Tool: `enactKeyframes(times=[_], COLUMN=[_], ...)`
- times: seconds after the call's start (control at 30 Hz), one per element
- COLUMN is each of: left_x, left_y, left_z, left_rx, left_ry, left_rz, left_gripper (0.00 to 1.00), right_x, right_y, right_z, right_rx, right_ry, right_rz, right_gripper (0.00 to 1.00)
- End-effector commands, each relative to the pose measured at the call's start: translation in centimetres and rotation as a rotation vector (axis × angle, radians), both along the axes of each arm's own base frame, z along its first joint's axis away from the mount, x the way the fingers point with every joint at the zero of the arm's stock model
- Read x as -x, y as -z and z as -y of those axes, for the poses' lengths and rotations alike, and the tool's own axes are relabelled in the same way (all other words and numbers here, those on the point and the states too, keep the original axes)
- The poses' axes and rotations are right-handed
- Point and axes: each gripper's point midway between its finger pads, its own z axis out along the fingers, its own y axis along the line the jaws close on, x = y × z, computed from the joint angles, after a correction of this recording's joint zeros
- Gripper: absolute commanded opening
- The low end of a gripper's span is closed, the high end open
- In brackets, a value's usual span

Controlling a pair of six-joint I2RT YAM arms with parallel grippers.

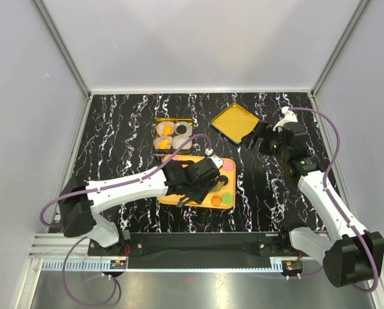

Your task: Pack the cookies

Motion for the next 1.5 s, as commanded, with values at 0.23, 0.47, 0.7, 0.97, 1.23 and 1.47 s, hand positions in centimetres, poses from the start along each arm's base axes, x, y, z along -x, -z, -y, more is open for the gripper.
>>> enactKeyframes(times=[0.23, 0.47, 0.7, 0.97, 1.23, 1.47], left_x=[-2.3, -7.7, -13.8, -17.6, -19.2, -19.6], left_y=[-6.4, -9.7, -10.8, -8.6, -5.4, -4.1], left_z=[-0.6, -4.2, -7.7, -9.1, -8.9, -8.9], left_rx=[0.123, 0.196, 0.185, 0.136, 0.094, 0.084], left_ry=[-0.059, -0.206, -0.341, -0.397, -0.410, -0.415], left_rz=[0.131, 0.189, 0.236, 0.198, 0.147, 0.125], left_gripper=[0.41, 0.41, 0.42, 0.43, 0.43, 0.46], right_x=[-0.1, -0.1, -0.1, -0.1, -0.1, -0.1], right_y=[-0.9, -0.8, -0.9, -0.9, -0.8, -0.8], right_z=[-0.1, -0.2, -0.2, -0.2, -0.2, -0.2], right_rx=[0.002, 0.000, -0.002, 0.001, 0.003, 0.003], right_ry=[-0.013, -0.018, -0.020, -0.016, -0.020, -0.019], right_rz=[0.033, 0.031, 0.032, 0.031, 0.031, 0.032], right_gripper=[1.00, 1.00, 1.00, 1.00, 1.00, 1.00])
